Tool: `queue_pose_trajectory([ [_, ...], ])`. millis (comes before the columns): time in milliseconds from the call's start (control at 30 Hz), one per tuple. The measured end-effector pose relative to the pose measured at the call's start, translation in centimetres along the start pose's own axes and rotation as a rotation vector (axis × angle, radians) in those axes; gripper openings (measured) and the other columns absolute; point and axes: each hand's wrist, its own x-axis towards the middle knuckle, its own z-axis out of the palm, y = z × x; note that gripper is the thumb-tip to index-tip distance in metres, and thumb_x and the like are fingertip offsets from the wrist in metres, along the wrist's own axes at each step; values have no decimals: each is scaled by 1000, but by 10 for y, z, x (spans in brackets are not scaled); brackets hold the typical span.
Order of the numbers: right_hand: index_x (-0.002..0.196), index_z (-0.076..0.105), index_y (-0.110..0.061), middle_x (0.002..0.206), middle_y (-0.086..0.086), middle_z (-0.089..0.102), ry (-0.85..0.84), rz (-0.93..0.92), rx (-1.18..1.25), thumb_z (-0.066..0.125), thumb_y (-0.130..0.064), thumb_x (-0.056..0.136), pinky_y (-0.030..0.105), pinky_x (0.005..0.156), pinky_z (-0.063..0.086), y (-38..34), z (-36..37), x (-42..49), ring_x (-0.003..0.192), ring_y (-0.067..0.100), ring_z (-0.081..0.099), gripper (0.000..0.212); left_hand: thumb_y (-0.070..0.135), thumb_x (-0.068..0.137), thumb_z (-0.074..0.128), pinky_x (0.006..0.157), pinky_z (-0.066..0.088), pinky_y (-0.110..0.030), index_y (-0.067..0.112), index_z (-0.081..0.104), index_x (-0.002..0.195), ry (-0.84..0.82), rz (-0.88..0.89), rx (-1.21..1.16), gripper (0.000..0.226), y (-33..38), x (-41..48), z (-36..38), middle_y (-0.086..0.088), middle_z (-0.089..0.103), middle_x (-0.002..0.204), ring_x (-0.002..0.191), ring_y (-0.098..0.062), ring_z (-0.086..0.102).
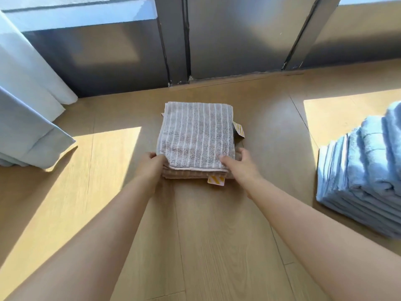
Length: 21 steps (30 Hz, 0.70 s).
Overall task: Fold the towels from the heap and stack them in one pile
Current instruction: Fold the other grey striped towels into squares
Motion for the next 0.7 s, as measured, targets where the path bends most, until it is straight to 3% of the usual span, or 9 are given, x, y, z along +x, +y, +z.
queue_pose_trajectory([
  [67,130,42,-15,120,2,57,-92,3,61,64,-24,84,37,101,43,-5,1,1,112,20,56,52,23,87,51,65,45,-30,18,49,107,-55,-40,-139,20,7,0,4,-5,56,86,70,-23,54],
  [167,133,40,-12,126,4,55,-144,22,102,57,-16,90,31,101,41,-7,3,0,114,19,54,47,27,92,50,83,48,-39,21,49,109,-66,-46,-205,17,4,-3,14,-6,62,100,89,-27,59],
  [267,133,40,-11,126,4,55,-117,45,71,56,-16,90,35,104,40,2,1,-6,117,21,53,46,20,93,51,76,47,-34,14,51,101,43,-19,-232,10,-16,-18,20,-4,61,89,80,-22,58],
  [400,132,43,-12,129,6,54,-95,101,-35,60,-25,86,39,106,38,29,-6,-42,122,23,50,51,15,93,51,76,41,-34,15,53,81,88,-22,-185,12,-55,-62,16,-3,58,80,83,-23,55],
  [533,141,32,-14,135,-1,38,-81,216,-92,53,-27,92,27,105,29,54,-20,-113,133,18,34,55,12,94,49,68,38,-32,8,54,91,45,-65,-133,7,-88,-118,6,-5,58,81,81,-23,53],
  [700,146,21,-14,150,3,27,-107,340,-150,47,-29,94,33,112,28,79,-29,-174,139,20,26,60,12,94,49,77,42,-35,7,55,102,-29,-165,-5,11,-112,-162,-7,-11,60,92,84,-25,54],
])
